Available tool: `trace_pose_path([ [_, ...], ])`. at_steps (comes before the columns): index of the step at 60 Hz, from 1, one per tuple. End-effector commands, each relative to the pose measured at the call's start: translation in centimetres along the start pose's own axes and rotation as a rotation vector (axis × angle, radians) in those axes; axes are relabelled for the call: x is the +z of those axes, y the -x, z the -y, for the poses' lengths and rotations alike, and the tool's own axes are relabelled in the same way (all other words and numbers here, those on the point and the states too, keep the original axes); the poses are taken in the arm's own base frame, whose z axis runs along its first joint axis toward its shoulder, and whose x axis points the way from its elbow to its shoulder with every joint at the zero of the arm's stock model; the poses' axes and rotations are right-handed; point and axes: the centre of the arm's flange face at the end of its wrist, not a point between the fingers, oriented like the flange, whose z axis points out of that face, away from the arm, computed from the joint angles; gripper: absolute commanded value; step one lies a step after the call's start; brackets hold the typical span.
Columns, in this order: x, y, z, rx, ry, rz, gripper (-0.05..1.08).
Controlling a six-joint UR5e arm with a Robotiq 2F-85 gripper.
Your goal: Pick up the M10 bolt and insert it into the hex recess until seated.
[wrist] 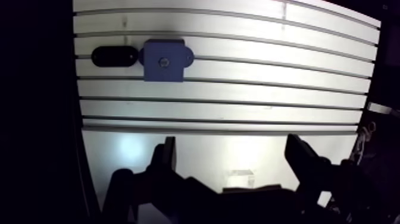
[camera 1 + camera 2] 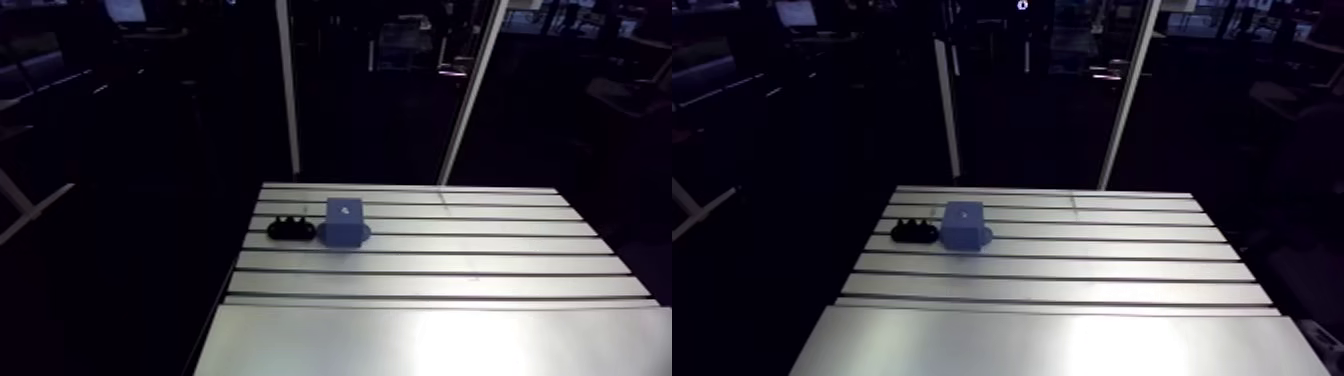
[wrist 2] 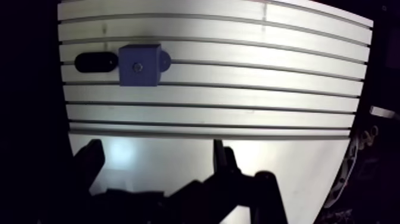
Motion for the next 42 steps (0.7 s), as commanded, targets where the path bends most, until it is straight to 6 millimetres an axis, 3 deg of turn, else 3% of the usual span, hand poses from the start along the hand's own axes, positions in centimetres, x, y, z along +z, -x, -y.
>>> trace_pose_path([
  [1,-2.02,2.00,-2.02,0.036,-0.028,-0.005,0.01],
  [42,-1.45,2.07,-2.16,0.038,-0.029,0.004,0.01],
])
